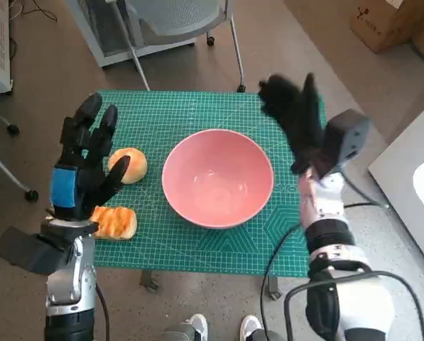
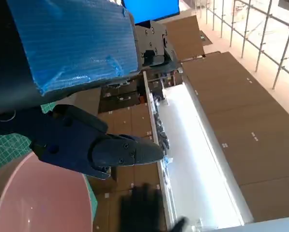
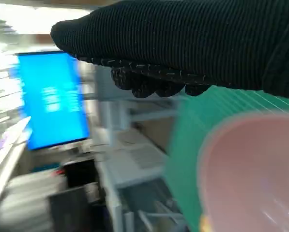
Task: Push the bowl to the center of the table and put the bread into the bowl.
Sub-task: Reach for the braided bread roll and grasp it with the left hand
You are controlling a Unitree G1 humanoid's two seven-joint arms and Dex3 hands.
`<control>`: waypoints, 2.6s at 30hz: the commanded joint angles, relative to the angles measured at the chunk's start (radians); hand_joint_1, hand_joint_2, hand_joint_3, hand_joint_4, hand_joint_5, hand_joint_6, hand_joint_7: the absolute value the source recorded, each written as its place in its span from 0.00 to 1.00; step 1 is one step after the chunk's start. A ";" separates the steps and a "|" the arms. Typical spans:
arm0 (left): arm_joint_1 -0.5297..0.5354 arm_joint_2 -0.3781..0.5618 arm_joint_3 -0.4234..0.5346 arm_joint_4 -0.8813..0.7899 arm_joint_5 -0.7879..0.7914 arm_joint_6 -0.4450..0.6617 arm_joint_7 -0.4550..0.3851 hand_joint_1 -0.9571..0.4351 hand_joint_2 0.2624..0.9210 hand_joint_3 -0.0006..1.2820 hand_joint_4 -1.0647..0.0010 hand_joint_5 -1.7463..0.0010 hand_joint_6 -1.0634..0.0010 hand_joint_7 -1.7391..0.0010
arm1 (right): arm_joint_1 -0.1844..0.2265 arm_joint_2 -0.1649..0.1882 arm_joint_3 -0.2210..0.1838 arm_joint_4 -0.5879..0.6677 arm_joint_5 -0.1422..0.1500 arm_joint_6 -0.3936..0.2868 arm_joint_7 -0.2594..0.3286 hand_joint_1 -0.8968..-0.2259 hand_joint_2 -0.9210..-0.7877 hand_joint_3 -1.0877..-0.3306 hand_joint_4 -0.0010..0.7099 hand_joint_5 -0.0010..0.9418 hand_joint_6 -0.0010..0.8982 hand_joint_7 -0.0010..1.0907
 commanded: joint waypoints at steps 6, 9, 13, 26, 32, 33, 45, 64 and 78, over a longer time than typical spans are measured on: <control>0.034 0.053 0.025 -0.104 0.006 0.022 -0.008 0.30 1.00 0.25 0.78 1.00 0.94 0.71 | 0.014 -0.029 -0.018 -0.045 0.053 -0.132 0.132 0.30 0.00 0.43 0.25 0.03 0.39 0.04; 0.059 0.084 0.040 -0.152 0.015 0.029 -0.016 0.30 1.00 0.25 0.79 1.00 0.96 0.69 | 0.018 -0.029 -0.025 -0.065 0.082 -0.155 0.181 0.28 0.00 0.50 0.29 0.04 0.41 0.04; 0.107 0.135 0.068 -0.245 0.038 0.067 -0.021 0.31 1.00 0.26 0.80 1.00 0.99 0.66 | 0.022 -0.042 -0.030 -0.082 0.116 -0.196 0.278 0.30 0.00 0.52 0.31 0.03 0.42 0.04; 0.330 0.416 0.150 -0.736 0.394 0.608 -0.144 0.34 0.75 0.08 0.90 1.00 0.97 0.76 | 0.031 -0.064 -0.028 -0.083 0.139 -0.239 0.357 0.33 0.00 0.46 0.31 0.02 0.41 0.01; 0.339 0.546 0.085 -0.902 0.492 0.963 -0.249 0.60 0.60 0.01 0.95 1.00 0.85 0.93 | 0.027 -0.057 -0.023 -0.074 0.135 -0.239 0.344 0.35 0.00 0.44 0.32 0.02 0.40 0.01; 0.340 0.563 0.071 -0.907 0.502 0.979 -0.263 0.64 0.59 0.01 0.95 1.00 0.83 0.94 | 0.025 -0.055 -0.021 -0.072 0.133 -0.237 0.337 0.35 0.00 0.44 0.32 0.02 0.40 0.01; 0.288 0.707 -0.116 -0.948 0.621 1.141 -0.340 0.84 0.63 0.02 0.94 1.00 0.76 0.98 | 0.016 -0.042 -0.008 -0.064 0.128 -0.225 0.308 0.33 0.00 0.44 0.30 0.00 0.42 0.02; 0.203 0.739 -0.344 -0.814 0.727 1.200 -0.338 0.85 0.70 0.03 0.90 1.00 0.73 0.99 | 0.022 -0.030 -0.003 -0.065 0.140 -0.238 0.317 0.35 0.00 0.43 0.31 0.00 0.42 0.01; 0.108 0.705 -0.482 -0.548 0.852 1.158 -0.301 0.78 0.70 0.03 0.87 1.00 0.68 0.99 | 0.024 -0.036 -0.004 -0.060 0.140 -0.228 0.313 0.34 0.00 0.41 0.31 0.00 0.40 0.00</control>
